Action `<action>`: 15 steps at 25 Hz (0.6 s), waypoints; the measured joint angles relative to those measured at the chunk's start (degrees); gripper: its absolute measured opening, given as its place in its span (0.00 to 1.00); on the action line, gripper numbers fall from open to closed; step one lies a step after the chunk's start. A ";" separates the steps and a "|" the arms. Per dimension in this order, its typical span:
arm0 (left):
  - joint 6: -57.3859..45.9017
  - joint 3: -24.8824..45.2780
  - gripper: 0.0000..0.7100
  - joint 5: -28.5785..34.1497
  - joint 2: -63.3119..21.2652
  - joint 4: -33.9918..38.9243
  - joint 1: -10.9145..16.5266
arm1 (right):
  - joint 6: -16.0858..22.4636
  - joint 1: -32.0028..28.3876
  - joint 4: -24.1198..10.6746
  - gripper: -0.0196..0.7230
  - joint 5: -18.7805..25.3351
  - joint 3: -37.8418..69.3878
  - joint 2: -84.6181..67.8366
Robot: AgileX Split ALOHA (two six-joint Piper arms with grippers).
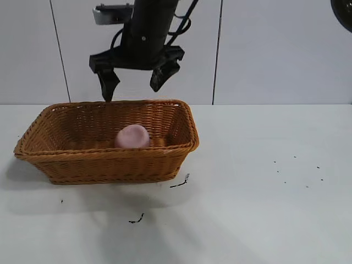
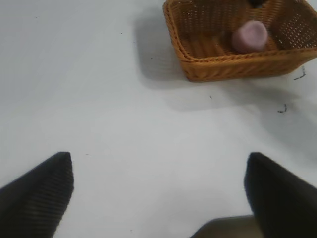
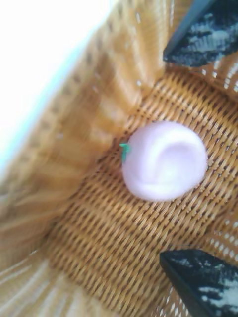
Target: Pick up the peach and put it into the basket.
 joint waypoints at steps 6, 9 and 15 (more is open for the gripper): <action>0.00 0.00 0.97 0.00 0.00 0.00 0.00 | -1.11 -11.06 -0.21 0.95 3.89 0.00 0.00; 0.00 0.00 0.97 0.00 0.00 0.00 0.00 | -2.35 -16.26 -0.14 0.95 4.59 0.00 0.00; 0.00 0.00 0.97 0.00 0.00 0.00 0.00 | -2.61 -24.27 2.62 0.95 4.70 0.00 -0.33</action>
